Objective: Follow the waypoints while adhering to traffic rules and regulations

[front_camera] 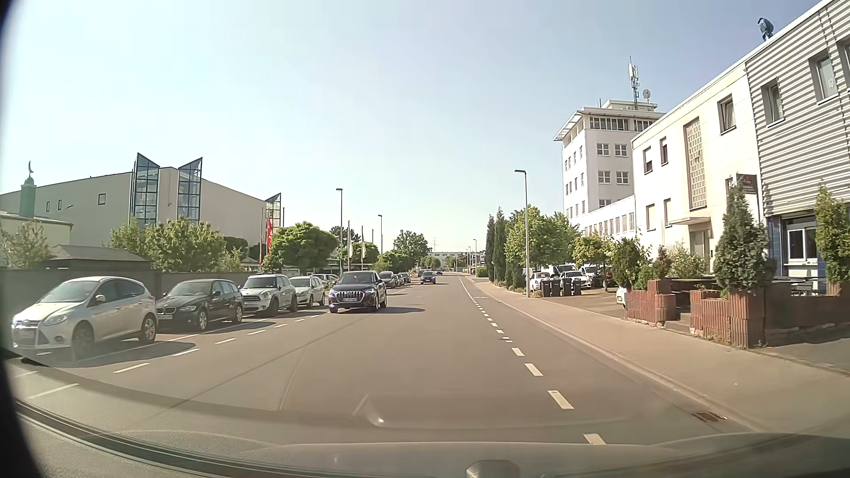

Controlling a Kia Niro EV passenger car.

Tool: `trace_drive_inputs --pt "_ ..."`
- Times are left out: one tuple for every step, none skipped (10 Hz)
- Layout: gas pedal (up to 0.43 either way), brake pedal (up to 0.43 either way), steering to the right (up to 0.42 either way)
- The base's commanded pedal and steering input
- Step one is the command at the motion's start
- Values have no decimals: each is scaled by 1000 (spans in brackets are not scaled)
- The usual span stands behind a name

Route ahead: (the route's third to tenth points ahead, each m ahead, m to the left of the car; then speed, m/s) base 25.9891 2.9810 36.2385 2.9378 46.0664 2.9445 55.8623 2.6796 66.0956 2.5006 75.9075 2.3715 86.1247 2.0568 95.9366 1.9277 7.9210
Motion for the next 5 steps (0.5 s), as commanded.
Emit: trace_drive_inputs --pt "228 18 7" --pt "228 18 7" --pt "228 12 7" --pt "228 12 6" --pt "220 18 6"
